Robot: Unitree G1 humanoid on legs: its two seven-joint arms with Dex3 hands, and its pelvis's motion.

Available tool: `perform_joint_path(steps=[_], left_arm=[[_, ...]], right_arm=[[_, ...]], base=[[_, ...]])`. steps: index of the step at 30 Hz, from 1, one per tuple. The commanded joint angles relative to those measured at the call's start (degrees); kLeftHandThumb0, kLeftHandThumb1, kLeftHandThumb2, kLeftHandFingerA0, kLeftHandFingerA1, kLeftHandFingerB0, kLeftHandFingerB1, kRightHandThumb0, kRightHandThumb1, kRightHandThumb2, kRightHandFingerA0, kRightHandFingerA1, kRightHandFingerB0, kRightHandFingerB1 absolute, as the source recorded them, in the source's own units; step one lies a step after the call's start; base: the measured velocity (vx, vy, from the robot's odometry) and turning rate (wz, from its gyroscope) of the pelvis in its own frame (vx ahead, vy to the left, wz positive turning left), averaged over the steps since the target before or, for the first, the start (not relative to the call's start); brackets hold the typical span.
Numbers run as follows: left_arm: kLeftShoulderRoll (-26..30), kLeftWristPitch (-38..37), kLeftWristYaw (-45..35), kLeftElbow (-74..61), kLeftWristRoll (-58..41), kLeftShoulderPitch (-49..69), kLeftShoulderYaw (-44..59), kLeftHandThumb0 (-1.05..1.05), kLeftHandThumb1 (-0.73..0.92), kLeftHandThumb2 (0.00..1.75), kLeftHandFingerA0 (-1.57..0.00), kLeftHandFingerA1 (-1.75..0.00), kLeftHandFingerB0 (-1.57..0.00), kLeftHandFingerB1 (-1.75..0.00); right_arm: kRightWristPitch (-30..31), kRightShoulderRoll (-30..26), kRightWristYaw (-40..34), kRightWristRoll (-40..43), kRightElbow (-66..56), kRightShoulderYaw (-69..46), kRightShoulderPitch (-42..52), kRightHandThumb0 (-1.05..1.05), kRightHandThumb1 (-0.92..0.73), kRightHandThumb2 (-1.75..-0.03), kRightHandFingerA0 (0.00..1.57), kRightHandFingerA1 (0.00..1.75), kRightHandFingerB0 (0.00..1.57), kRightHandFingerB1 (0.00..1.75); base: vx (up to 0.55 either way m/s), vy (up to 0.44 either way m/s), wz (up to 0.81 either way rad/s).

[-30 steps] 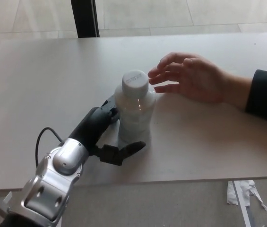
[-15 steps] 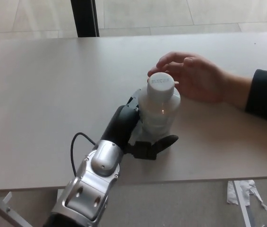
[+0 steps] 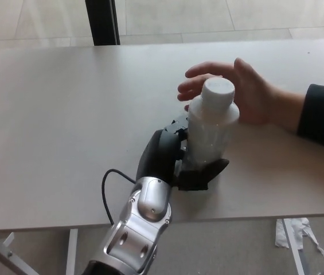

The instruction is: Pick up a bottle and hand it

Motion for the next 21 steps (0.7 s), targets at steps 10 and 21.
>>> perform_joint_path(steps=[10,21], left_arm=[[2.1,-10.2,13.2,6.0,4.4,-3.5,3.9,-0.1,0.54,1.17,-0.93,-1.65,-0.8,-1.49],[0.4,-4.2,10.6,9.5,4.2,-22.5,6.3,-0.03,0.48,1.19,-0.95,-1.61,-0.89,-1.4]], right_arm=[[-0.7,-0.4,0.1,0.5,0.7,0.0,-2.0,-1.0,-0.39,-1.02,0.44,1.08,0.39,0.92],[-2.7,-1.5,0.9,-1.2,3.3,1.0,-3.4,-1.05,-0.56,-0.61,0.37,1.33,0.39,1.1]], base=[[0.0,0.0,0.0],[0.0,0.0,0.0]])
